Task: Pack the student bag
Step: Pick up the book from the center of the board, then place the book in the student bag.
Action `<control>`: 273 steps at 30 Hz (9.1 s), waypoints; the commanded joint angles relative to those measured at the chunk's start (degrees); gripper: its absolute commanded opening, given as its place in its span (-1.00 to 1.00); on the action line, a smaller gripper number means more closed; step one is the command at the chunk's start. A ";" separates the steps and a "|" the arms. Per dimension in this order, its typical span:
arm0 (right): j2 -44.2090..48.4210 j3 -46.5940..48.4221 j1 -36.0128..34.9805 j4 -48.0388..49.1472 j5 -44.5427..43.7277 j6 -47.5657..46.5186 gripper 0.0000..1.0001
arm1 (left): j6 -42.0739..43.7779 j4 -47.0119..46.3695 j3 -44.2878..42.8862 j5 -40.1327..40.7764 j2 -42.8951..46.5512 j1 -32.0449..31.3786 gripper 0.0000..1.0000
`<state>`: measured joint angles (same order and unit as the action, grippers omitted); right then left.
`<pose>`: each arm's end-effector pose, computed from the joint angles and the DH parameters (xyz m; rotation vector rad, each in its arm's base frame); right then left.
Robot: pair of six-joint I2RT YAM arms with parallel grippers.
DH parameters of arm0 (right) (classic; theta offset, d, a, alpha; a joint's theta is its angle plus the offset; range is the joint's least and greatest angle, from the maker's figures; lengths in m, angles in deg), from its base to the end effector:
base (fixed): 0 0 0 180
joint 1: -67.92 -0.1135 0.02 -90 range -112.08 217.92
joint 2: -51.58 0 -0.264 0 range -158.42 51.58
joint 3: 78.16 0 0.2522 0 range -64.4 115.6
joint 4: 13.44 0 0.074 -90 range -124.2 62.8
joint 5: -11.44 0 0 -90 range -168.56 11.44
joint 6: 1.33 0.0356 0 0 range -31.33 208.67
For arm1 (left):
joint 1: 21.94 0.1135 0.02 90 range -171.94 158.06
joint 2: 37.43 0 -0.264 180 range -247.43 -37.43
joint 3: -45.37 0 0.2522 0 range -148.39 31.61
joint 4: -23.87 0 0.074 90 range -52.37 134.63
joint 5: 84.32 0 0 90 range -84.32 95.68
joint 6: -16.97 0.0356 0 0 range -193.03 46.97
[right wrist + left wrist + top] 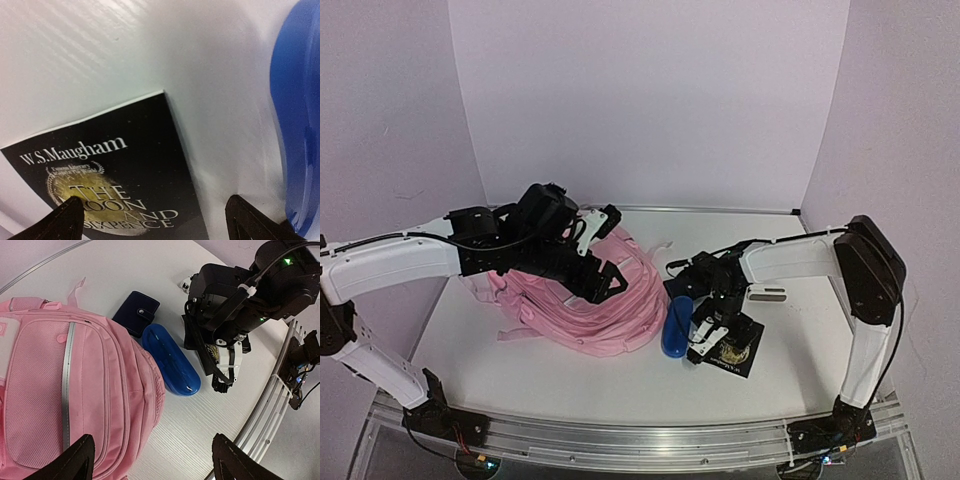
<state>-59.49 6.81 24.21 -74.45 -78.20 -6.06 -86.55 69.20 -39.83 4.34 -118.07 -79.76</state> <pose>0.2506 0.2399 0.1394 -2.8921 1.0972 -0.0248 0.1652 -0.2641 0.3225 0.9073 2.1951 -0.6571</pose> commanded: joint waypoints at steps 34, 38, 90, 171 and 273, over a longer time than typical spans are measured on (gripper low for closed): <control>13.17 15.17 2.55 -8.67 17.60 33.32 -0.75 | -4.79 -10.85 6.37 -6.20 5.23 3.80 0.60; 11.88 22.78 4.12 -9.35 27.50 45.18 -0.72 | -5.88 -14.13 6.85 -10.24 1.80 3.80 0.58; 22.76 23.27 10.87 -7.17 52.78 63.44 0.97 | 4.49 -13.74 5.38 -34.39 1.54 3.20 -1.00; 34.17 -12.77 24.21 40.22 43.36 126.66 -1.00 | 10.65 16.66 -16.25 33.60 -30.97 -3.42 -0.12; 3.13 10.86 6.10 41.46 32.24 122.21 0.70 | -16.59 11.57 7.26 15.73 12.93 13.82 0.36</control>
<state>-63.88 20.26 24.81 -34.61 -48.51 122.81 -97.40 73.54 -35.10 15.37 -111.09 -68.46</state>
